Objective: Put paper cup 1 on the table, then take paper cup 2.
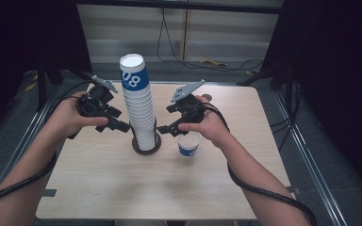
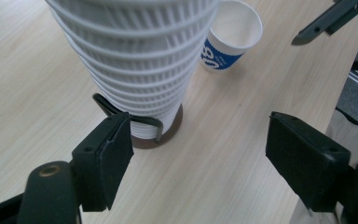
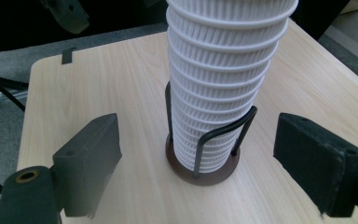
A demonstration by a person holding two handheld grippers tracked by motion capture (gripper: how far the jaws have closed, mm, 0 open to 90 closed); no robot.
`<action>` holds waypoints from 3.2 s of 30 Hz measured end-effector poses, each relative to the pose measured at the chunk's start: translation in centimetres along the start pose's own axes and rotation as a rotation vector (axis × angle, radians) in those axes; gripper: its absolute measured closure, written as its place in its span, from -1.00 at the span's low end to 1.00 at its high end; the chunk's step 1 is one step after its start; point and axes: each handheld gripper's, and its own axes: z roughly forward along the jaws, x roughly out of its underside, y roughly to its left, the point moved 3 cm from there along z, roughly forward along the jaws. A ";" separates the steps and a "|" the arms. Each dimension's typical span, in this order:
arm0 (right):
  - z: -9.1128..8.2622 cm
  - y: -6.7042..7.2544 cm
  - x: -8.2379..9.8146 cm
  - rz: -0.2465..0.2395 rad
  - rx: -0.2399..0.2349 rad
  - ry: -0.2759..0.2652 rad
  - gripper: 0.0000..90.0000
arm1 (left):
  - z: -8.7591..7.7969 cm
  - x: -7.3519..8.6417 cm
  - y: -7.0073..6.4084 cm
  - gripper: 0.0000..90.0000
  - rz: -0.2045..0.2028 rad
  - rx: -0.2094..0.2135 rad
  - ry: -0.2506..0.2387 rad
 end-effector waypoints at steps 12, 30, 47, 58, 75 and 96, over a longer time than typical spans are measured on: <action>0.8 0.4 -2.1 -0.004 0.002 -0.016 -0.69 | -1.4 -2.7 0.8 -0.51 -0.002 -0.036 -0.014; 1.2 -0.1 -3.3 0.012 0.042 -0.044 -0.69 | -2.9 -5.7 1.3 -0.54 0.003 -0.070 -0.030; 2.5 -0.8 -5.2 0.081 0.069 -0.118 -0.68 | -1.7 -7.0 1.5 -0.69 0.025 -0.085 -0.065; 2.6 -0.8 -5.9 0.104 0.084 -0.166 -0.66 | -1.4 -7.4 1.4 -0.71 0.044 -0.084 -0.090; 2.9 -0.6 -5.7 0.098 0.109 -0.185 -0.63 | -1.4 -7.7 0.9 -0.68 0.010 -0.104 -0.070; 2.8 -0.4 -5.5 0.102 0.109 -0.177 -0.60 | -1.7 -8.0 0.6 -0.66 -0.015 -0.101 -0.054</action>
